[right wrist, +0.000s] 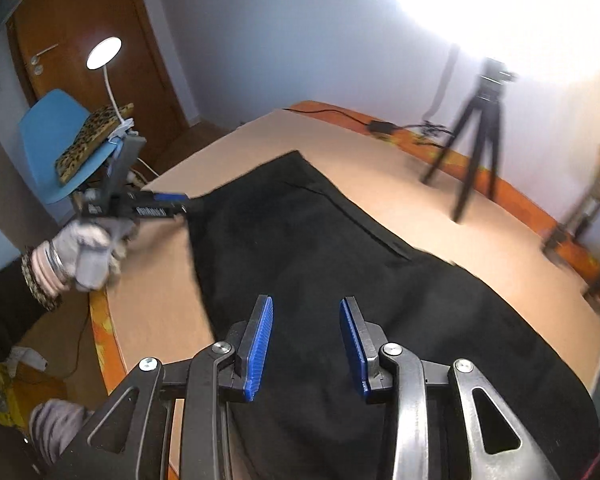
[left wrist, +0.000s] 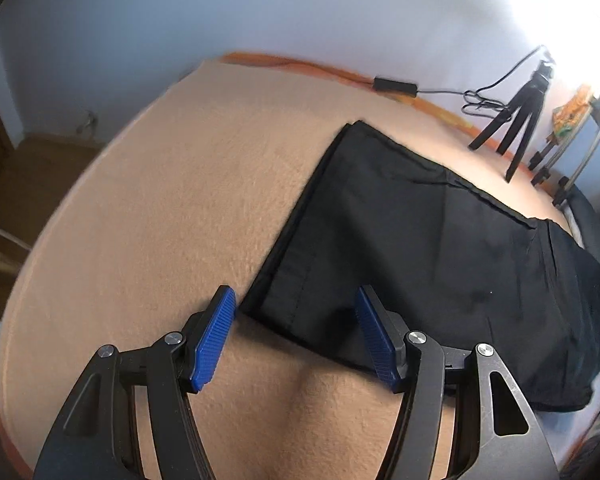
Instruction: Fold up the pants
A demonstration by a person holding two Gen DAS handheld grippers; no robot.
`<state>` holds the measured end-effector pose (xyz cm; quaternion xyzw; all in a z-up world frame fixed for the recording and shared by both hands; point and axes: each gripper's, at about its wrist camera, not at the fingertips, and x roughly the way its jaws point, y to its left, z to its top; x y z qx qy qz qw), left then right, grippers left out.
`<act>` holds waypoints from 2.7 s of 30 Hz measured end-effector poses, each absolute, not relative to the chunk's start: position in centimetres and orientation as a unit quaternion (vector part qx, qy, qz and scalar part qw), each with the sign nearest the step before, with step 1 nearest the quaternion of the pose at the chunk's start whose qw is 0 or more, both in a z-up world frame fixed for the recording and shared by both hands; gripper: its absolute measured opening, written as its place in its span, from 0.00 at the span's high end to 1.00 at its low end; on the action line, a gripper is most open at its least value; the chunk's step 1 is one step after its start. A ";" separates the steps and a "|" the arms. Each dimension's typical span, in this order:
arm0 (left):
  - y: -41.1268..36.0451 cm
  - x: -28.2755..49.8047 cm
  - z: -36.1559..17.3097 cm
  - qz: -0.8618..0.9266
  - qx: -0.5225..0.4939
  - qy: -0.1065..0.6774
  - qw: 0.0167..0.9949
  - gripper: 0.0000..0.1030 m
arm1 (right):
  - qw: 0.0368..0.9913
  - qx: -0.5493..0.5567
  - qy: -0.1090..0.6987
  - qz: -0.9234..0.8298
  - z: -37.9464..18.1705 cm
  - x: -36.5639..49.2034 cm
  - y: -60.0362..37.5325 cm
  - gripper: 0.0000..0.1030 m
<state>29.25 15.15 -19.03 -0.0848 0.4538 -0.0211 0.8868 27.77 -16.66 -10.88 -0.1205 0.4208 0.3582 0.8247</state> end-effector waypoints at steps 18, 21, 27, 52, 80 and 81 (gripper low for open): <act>14.6 27.6 -18.2 -0.069 -0.103 0.379 0.917 0.91 | 0.777 -0.032 0.512 0.366 -14.6 39.4 2.3 0.38; 14.3 27.3 -18.0 -0.082 -0.098 0.377 0.917 0.91 | 0.771 -0.036 0.532 0.348 -16.7 41.1 5.4 0.38; 13.5 27.1 -17.7 -0.098 -0.085 0.374 0.918 0.91 | 0.766 -0.076 0.563 0.301 -20.2 42.7 9.9 0.38; 17.0 27.3 -14.3 -0.109 -0.153 0.341 0.921 0.97 | 0.790 0.026 0.513 0.334 -14.9 41.6 8.1 1.00; 14.7 26.9 -12.5 -0.118 -0.147 0.343 0.920 0.98 | 0.828 -0.055 0.519 0.203 -20.0 38.7 -12.1 0.66; 14.2 26.8 -11.9 -0.122 -0.143 0.340 0.921 0.98 | 0.828 -0.056 0.520 0.203 -20.1 39.0 -11.9 0.64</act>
